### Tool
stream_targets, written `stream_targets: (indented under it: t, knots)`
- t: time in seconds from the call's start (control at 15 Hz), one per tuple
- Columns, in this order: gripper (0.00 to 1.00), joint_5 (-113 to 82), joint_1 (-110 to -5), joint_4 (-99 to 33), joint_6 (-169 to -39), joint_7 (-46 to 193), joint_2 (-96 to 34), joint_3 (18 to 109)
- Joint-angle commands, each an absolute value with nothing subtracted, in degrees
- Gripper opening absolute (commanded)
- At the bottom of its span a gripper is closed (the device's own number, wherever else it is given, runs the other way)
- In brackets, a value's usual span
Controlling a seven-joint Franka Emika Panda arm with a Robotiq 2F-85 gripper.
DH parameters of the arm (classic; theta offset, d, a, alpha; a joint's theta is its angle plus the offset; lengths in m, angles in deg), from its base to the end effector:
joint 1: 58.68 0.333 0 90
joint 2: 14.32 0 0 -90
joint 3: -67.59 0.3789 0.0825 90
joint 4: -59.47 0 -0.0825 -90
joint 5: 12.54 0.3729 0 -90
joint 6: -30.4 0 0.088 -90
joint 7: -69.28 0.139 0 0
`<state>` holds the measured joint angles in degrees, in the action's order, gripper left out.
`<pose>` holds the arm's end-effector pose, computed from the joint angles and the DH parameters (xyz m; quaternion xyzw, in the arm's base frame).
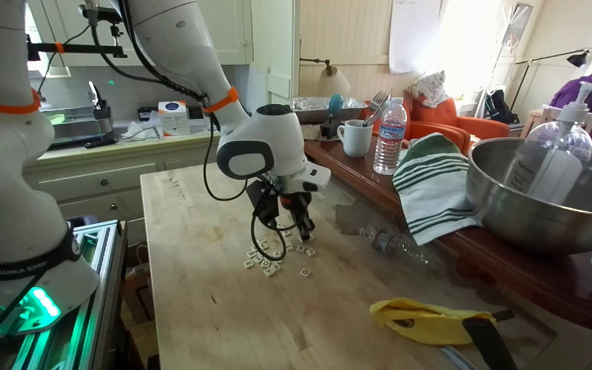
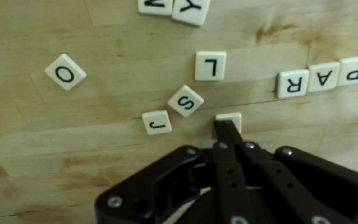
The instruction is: Create the word 'Part'.
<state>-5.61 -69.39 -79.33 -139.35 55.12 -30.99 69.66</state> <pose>0.5295 -0.0880 0.2542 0.9920 -0.0113 0.1260 0.0018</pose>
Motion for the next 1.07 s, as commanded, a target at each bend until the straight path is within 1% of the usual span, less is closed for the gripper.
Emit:
stream_targets:
  t: [0.0,0.47,1.0]
  knots:
    - [0.0,-6.84,-68.67,-77.78,-138.69,57.15,-33.94,69.15]
    - [0.0,-7.94,-68.24,-80.58,-136.07,55.96,-31.22,69.83]
    - [0.0,-13.07,-65.9,-82.06,-133.3,56.33,-29.57,68.01]
